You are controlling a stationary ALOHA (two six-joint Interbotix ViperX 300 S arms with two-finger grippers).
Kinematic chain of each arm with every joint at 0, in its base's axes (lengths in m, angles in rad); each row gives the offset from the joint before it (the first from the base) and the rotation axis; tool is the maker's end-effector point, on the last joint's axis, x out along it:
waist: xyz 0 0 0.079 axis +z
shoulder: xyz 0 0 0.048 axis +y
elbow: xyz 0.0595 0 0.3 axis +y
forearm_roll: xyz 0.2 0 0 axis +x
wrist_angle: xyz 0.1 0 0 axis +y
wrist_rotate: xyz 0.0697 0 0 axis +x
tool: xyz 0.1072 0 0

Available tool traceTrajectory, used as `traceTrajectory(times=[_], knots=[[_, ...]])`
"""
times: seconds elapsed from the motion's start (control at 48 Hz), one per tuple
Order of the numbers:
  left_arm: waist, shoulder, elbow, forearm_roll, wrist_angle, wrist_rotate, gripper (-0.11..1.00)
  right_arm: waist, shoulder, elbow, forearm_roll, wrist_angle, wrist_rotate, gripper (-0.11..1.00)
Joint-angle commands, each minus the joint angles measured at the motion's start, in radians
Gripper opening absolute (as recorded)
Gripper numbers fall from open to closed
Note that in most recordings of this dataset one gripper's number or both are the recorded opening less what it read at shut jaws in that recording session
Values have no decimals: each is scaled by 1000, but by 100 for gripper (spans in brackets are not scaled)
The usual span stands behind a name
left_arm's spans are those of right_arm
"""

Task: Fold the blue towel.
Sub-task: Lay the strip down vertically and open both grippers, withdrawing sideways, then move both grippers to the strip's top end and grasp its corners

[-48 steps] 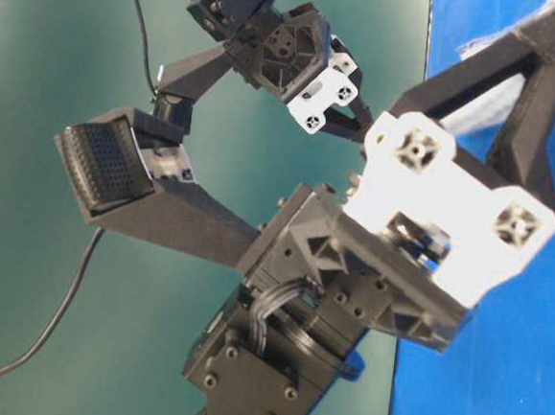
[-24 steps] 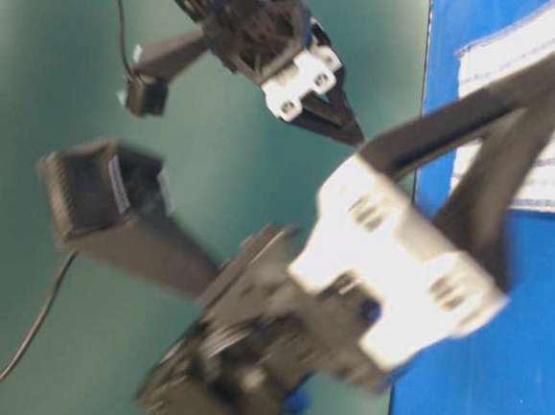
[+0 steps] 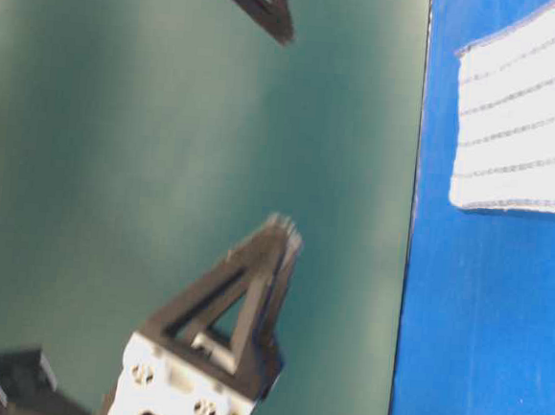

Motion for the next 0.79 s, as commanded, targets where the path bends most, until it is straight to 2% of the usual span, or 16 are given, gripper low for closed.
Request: traceTrajectory(times=[0.0, 0.25, 0.583, 0.771], knots=[[29, -61, 40, 2, -55, 21, 71, 26, -81, 37, 2, -23, 6, 58], [52, -141, 129, 2, -120, 29, 71, 72, -196, 133, 18, -23, 12, 58], [60, -121, 112, 2, -118, 29, 71, 69, -156, 133, 17, -26, 11, 58], [109, -78, 87, -2, -118, 35, 73, 29, -110, 118, 18, -31, 11, 58]])
